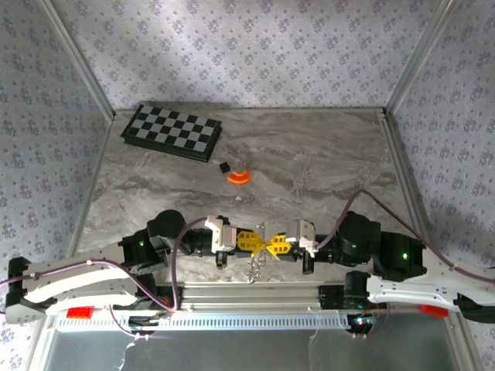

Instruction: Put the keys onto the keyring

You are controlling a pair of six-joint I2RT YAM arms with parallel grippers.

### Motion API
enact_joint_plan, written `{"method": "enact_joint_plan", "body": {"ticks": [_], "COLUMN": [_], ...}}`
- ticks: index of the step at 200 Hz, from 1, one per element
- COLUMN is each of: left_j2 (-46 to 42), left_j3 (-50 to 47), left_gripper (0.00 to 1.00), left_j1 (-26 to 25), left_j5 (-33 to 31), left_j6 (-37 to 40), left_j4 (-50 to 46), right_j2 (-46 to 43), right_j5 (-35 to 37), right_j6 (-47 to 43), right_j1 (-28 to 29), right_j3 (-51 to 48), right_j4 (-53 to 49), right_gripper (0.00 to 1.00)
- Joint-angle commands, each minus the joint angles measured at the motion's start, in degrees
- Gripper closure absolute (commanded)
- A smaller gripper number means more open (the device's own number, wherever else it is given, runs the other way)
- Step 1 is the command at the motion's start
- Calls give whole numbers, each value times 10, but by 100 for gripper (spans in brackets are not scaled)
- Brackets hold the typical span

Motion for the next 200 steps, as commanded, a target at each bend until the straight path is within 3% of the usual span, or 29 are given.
{"method": "enact_joint_plan", "body": {"ticks": [1, 26, 51, 69, 114, 200], "left_j2": [-2, 1, 7, 11, 35, 51], "left_j3": [10, 28, 52, 64, 88, 91], "left_gripper": [100, 100, 77, 71, 69, 73], "left_j1": [-4, -4, -4, -4, -4, -4], "left_j5": [6, -28, -70, -86, -95, -74], "left_j6": [-3, 12, 34, 43, 60, 61], "left_j4": [19, -48, -139, -185, -243, -220], "right_j2": [-7, -5, 12, 37, 88, 109], "right_j5": [1, 18, 58, 81, 62, 36], "right_j6": [6, 5, -9, -17, -34, -40], "right_j1": [-3, -3, -4, -3, -3, -9], "right_j3": [-2, 11, 46, 75, 124, 135], "right_j4": [15, -19, -92, -153, -235, -228], "right_gripper": [100, 100, 100, 100, 100, 100]}}
